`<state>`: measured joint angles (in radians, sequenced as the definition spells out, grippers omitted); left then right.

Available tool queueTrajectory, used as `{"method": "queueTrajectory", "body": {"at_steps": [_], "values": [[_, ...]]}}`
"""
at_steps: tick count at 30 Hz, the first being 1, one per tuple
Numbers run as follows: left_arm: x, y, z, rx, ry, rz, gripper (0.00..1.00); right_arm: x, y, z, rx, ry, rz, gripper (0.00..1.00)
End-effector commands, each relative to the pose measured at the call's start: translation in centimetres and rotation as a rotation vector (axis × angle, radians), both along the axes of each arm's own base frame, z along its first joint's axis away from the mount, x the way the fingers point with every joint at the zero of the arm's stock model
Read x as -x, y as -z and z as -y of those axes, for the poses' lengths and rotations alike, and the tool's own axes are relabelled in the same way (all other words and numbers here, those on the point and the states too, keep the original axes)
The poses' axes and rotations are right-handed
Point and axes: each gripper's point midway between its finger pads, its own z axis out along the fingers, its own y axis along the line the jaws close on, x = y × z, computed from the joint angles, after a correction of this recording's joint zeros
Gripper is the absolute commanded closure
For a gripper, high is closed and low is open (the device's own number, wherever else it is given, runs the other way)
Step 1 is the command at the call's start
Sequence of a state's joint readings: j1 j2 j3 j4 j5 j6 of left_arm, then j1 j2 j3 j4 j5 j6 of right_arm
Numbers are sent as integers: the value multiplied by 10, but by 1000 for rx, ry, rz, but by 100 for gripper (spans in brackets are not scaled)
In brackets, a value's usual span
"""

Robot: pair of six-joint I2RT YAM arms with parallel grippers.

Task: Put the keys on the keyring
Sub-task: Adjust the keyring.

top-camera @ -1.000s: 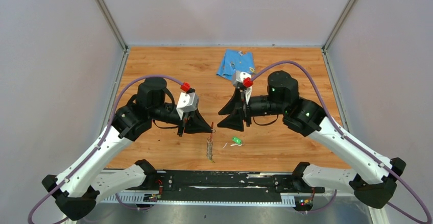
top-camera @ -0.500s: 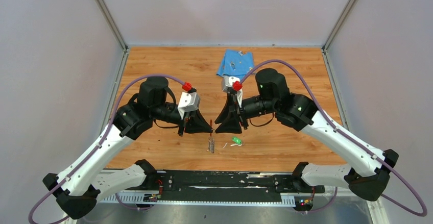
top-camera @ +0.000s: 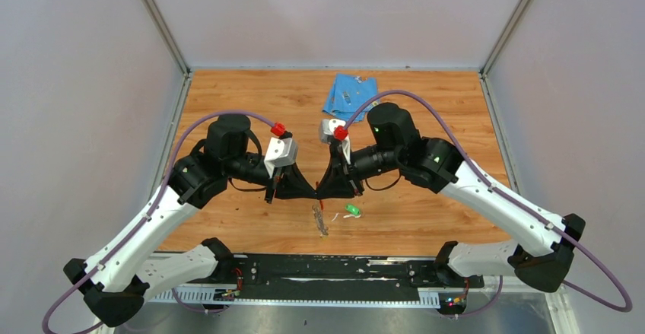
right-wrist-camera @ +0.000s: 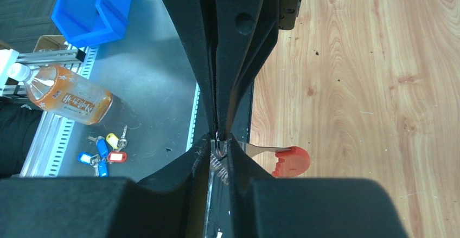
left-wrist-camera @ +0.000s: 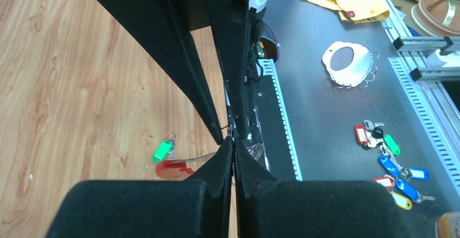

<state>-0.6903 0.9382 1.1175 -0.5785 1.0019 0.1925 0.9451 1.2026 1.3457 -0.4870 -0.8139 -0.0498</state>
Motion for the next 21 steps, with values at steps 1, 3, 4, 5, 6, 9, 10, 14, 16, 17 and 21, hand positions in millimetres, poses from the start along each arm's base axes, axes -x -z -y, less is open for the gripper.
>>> {"method": "queueTrajectory", "body": {"at_steps": [1,3,4,5,6,9,10,14,16,17,21], "values": [[2,-16,0,36,18,43,100,2,-4,-4,2,-2,17,87],[3,-17,0,38,18,44,100,-1,-1,-4,10,12,21,96],[3,-18,-1,40,19,46,100,-2,0,-3,15,23,26,99],[3,-19,-1,41,20,45,100,-3,2,-3,19,30,31,99],[3,-19,-1,42,19,47,100,-4,4,-2,25,37,34,99],[3,-21,-1,46,21,51,100,-8,4,1,27,68,50,100],[4,-22,-1,46,23,50,100,-9,3,2,21,79,58,100],[2,-22,0,44,15,43,92,-12,-8,2,-34,116,75,100],[1,-25,0,46,5,46,73,-13,-13,1,-67,129,77,100],[2,-26,-1,50,4,50,67,-12,-12,2,-76,138,63,100],[1,-29,-3,49,-23,58,47,-12,-21,6,-132,176,63,100]]}}
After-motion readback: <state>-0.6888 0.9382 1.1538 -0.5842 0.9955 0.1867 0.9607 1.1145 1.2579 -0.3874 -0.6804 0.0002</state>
